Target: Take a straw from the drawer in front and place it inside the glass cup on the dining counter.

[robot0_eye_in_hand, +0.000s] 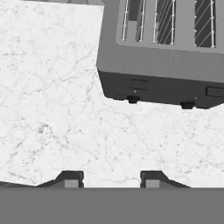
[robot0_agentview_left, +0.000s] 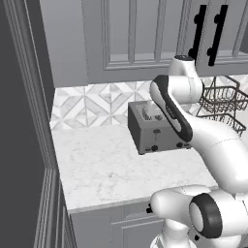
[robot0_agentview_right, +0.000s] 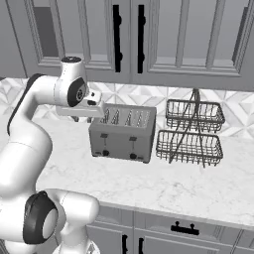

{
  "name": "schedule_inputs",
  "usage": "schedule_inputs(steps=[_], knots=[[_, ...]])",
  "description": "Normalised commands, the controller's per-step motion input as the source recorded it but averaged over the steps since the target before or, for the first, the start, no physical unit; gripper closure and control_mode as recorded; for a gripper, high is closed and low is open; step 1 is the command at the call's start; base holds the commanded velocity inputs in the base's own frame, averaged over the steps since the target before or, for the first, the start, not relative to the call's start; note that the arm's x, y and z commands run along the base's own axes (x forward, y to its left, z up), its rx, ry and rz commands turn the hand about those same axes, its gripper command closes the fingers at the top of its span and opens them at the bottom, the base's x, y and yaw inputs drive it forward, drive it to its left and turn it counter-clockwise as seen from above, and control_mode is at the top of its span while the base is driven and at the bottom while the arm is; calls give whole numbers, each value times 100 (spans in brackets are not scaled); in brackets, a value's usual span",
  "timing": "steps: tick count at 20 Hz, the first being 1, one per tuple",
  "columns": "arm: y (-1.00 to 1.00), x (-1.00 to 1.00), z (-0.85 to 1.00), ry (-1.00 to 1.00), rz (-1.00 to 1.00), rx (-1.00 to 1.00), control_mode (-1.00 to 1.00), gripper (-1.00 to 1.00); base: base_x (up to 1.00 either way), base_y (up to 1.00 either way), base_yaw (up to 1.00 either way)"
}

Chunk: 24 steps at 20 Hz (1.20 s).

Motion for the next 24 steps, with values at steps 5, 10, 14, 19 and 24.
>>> schedule_inputs(steps=[5,10,14,19,24], knots=[[0,0,0,0,0,0,100,-100,-31,0,0],[0,0,0,0,0,0,100,-100,-75,-11,6],[0,0,0,0,0,0,100,-100,-11,-56,38],[0,0,0,0,0,0,100,-100,0,-80,62],[0,0,0,0,0,0,100,-100,0,-77,68]])
